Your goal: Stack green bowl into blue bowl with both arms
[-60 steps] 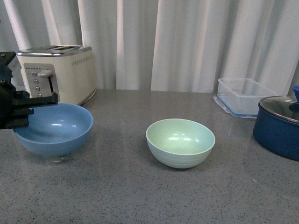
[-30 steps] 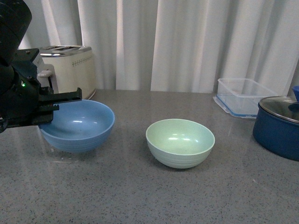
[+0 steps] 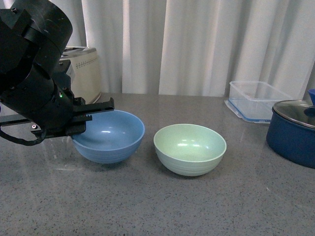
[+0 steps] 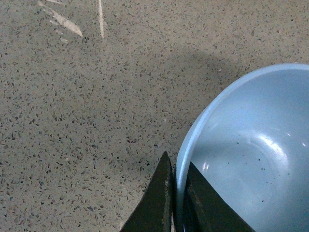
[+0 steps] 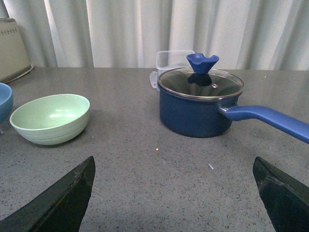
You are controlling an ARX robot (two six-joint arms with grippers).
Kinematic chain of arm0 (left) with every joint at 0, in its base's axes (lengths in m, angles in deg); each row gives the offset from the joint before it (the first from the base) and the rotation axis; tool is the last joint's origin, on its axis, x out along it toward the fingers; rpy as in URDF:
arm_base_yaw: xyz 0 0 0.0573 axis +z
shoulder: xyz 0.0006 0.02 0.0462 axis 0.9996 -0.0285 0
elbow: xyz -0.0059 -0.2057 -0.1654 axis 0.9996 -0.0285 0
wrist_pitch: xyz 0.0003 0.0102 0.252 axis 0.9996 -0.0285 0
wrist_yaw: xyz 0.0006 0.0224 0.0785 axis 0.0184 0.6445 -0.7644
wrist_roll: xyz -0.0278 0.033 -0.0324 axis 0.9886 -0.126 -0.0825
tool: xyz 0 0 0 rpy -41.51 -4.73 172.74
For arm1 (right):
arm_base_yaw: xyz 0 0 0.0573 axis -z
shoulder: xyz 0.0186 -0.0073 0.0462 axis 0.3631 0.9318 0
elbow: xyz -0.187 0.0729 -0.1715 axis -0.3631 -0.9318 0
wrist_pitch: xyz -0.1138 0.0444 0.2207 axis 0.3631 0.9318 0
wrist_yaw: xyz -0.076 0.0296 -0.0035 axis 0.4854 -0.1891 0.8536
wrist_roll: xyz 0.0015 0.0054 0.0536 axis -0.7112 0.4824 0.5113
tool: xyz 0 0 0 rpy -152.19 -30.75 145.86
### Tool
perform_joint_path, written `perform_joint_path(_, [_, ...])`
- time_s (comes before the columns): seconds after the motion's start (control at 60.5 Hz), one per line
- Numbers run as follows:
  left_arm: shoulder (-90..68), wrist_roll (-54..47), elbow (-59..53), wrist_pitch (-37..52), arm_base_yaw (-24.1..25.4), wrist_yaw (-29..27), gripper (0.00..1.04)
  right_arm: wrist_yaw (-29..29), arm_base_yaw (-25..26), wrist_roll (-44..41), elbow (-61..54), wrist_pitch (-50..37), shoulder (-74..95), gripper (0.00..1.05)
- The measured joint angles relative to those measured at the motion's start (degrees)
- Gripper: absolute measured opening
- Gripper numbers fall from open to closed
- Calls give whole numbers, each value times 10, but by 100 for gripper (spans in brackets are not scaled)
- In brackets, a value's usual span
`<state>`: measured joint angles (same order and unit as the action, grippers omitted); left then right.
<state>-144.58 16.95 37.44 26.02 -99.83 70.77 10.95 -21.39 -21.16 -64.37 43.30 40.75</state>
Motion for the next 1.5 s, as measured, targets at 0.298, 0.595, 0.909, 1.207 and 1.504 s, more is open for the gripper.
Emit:
perform_joint_path(0.298, [-16,3,0,4,-5,1,4,0,0,0,0,0,0,95])
perform_joint_path(0.595, [-24,9,0,6,-13,9,4,0,0,0,0,0,0,95])
perform_joint_path(0.909, [-25,8,0,6,-14,5,32,0,0,0,0,0,0,95])
perform_joint_path(1.207, [-25,8,0,6,-14,5,80,0,0,0,0,0,0,95])
perform_joint_path(1.504, [-26,4,-2,13,-14,3,98,0,0,0,0,0,0,95])
